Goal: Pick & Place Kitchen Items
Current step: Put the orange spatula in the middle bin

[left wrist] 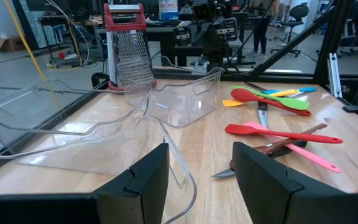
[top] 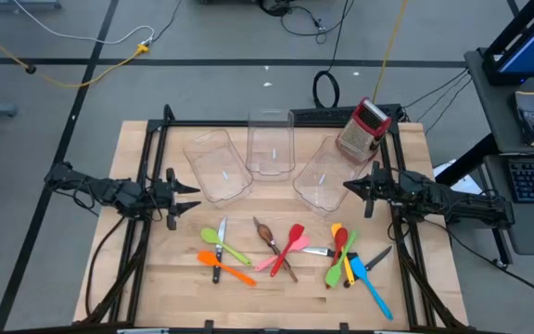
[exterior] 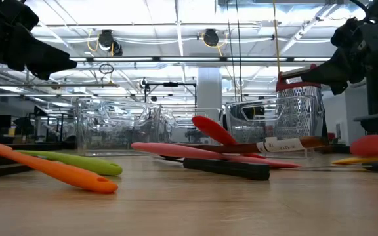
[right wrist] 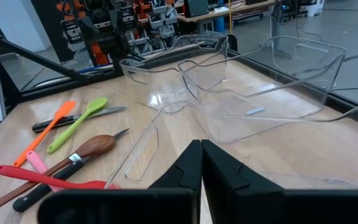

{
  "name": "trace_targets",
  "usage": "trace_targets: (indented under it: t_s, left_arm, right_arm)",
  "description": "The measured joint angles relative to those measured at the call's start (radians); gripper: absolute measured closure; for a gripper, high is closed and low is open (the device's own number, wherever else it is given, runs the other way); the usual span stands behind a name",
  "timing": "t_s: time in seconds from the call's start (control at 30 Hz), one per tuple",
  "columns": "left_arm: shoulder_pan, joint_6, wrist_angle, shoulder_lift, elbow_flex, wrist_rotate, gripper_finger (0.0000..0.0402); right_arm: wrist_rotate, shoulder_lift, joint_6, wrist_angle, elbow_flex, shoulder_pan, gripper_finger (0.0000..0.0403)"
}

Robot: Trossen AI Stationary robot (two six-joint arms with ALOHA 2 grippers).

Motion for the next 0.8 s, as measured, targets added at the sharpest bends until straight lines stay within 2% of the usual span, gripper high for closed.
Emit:
trace_targets:
  t_s: [0.27,0.43,0.6,0.73,0.8]
  left_arm:
    - [0.0,0.0,0.0,0.0,0.0,0.0,0.0222]
    - [0.0,0.002,0.0,0.0,0.0,0.0,0.0222]
    - [0.0,0.058,0.001,0.0,0.0,-0.052,0.0222]
    - [0.0,0.029,0.024,0.0,0.0,-0.061,0.0222]
    - [0.0,-0.049,0.069,0.0,0.0,-0.07,0.0222]
  right_arm:
    - [0.0,0.0,0.005,0.002,0.0,0.0,0.0399]
    - [0.0,0.0,0.117,0.001,0.0,0.0,0.0399]
    - [0.0,0.0,0.136,0.001,0.0,0.0,0.0399]
    - [0.0,0.0,0.1,0.001,0.0,0.0,0.0399]
    - [0.0,0.0,0.08,0.001,0.0,0.0,0.0399]
